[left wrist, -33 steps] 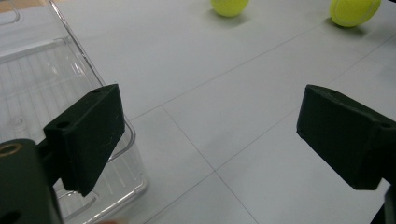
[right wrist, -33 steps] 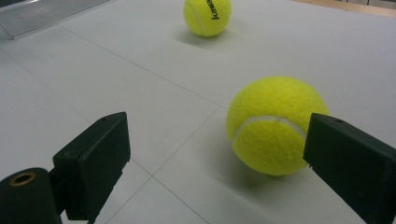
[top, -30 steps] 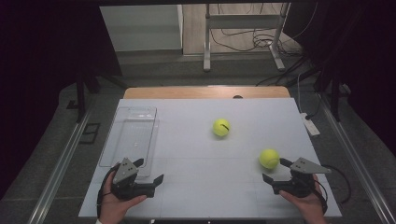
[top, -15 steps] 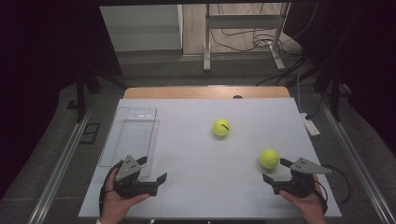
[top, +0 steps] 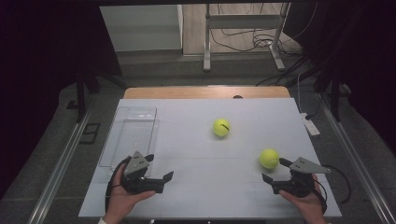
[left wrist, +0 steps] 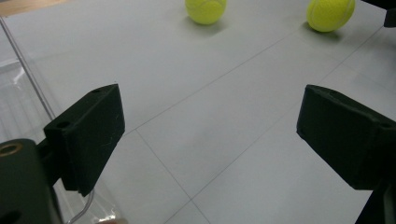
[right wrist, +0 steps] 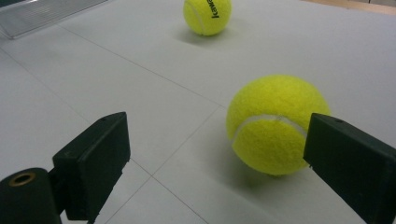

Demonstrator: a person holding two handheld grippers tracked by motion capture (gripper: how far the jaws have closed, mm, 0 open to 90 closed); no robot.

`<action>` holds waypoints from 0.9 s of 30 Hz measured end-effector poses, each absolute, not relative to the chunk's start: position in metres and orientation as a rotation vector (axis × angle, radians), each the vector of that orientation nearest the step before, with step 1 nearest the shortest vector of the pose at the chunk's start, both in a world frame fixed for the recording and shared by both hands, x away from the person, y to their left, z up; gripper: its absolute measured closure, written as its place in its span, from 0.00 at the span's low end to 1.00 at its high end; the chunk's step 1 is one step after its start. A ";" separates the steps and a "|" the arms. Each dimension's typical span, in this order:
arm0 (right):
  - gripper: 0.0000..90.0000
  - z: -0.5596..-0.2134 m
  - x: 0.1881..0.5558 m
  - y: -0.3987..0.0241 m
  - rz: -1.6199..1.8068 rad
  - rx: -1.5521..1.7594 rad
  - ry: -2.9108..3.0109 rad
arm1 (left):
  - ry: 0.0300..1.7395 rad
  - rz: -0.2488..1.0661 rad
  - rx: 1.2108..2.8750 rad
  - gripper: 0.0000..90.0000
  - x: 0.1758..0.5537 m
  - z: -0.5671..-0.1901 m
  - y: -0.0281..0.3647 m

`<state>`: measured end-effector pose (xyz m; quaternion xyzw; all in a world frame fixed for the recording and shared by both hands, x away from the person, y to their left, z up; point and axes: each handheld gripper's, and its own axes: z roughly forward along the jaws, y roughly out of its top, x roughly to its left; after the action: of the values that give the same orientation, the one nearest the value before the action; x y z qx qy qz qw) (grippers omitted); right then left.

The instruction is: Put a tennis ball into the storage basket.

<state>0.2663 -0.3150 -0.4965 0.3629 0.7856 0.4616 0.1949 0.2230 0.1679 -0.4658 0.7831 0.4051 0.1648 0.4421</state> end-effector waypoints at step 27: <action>0.08 -0.498 0.268 -0.314 1.281 1.017 2.209 | 0.955 0.354 2.002 0.09 0.244 -0.460 0.145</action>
<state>0.2684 -0.3143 -0.4979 0.3628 0.7881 0.4572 0.1954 0.2442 0.1445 -0.4601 0.8034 0.3834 0.1419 0.4329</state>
